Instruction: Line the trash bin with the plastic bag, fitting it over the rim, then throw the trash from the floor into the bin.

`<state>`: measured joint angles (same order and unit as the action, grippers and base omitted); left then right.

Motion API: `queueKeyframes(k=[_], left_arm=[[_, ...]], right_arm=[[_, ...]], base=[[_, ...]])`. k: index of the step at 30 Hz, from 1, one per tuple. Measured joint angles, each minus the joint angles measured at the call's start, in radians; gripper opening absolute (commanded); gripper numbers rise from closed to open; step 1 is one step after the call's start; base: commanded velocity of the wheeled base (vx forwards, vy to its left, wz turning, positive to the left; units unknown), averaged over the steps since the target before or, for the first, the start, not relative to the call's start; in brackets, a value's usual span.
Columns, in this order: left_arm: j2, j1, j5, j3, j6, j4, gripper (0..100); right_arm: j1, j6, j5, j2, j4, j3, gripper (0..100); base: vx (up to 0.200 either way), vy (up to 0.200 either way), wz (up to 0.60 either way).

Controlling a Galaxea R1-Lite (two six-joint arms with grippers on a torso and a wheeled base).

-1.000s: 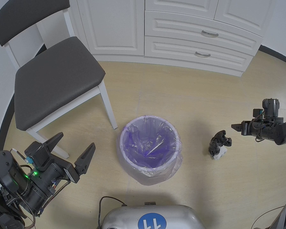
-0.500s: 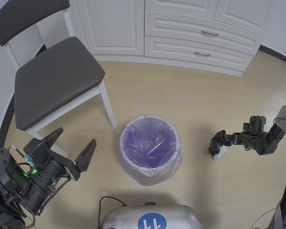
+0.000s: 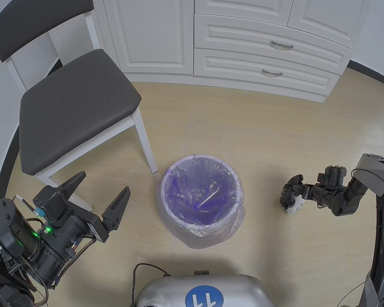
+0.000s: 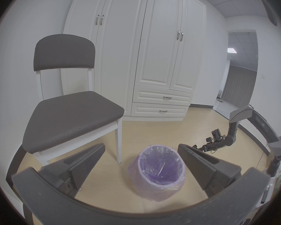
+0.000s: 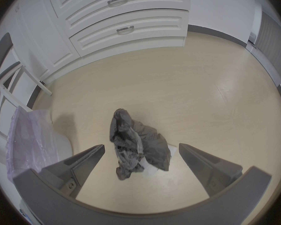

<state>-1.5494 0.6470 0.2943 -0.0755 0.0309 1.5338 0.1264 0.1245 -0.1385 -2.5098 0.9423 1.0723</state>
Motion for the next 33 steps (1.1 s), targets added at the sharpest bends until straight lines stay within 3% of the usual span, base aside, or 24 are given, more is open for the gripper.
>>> queueKeyframes(k=[8, 27, 28, 33], left_arm=[[-0.002, -0.001, 0.000, 0.000, 0.000, 0.000, 100], [0.001, -0.001, 0.000, 0.008, 0.000, -0.001, 100], [0.001, -0.001, 0.000, 0.008, 0.000, -0.001, 100], [0.000, -0.001, 0.000, 0.008, 0.000, -0.002, 100]], right_arm=[[-0.005, 0.049, 0.000, -0.115, 0.196, 0.070, 100], [-0.015, 0.069, 0.001, -0.175, 0.194, 0.105, 100], [-0.014, 0.069, 0.001, -0.175, 0.194, 0.105, 0], [-0.014, 0.079, 0.001, -0.176, 0.193, 0.106, 0]], base=[[0.000, 0.000, 0.00], [0.000, 0.000, 0.00], [0.000, 0.000, 0.00], [0.000, 0.000, 0.00]])
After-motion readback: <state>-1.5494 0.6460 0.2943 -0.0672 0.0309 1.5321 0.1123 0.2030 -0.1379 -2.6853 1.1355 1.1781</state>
